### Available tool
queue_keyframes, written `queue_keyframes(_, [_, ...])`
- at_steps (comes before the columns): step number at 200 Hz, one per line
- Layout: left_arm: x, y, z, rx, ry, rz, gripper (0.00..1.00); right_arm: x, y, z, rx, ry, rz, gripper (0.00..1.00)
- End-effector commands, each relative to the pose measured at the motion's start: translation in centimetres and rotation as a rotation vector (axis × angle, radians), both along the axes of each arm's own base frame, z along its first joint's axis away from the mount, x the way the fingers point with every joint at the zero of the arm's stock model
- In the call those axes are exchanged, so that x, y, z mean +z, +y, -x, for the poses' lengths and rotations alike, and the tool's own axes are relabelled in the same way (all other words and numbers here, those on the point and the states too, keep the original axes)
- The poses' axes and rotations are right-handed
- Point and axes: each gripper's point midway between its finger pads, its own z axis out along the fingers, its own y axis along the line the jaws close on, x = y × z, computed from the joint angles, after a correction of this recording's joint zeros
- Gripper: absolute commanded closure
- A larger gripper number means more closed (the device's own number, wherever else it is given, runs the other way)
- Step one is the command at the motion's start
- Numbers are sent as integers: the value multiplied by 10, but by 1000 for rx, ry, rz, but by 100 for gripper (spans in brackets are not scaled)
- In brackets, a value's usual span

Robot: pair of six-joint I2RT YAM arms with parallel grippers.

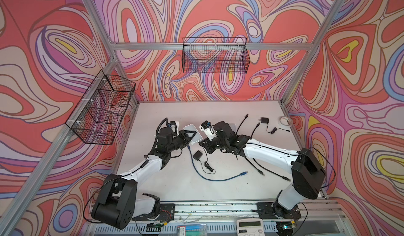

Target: Insert the plug into the switch port

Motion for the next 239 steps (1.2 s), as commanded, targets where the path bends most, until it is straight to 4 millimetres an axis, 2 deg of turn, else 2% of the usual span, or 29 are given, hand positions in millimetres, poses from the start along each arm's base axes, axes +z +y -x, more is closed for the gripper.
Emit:
queue_keyframes(1, [-3,-28,42,-214,46,39,100,79,15,-29,-45,-213,-169,100])
queue_keyframes(14, [-3,-28,42,-216,48,41,100,84,16,-29,-45,-222,-190,100])
queue_keyframes(75, [-3,-29,53,-254,51,42,100,84,16,-33,-60,-247,-197,100])
queue_keyframes(146, [0,-30,62,-290,31,42,100,110,21,-36,-57,-301,-267,100])
queue_keyframes(239, [-6,-32,75,-355,29,12,100,118,14,-37,-64,-333,-248,100])
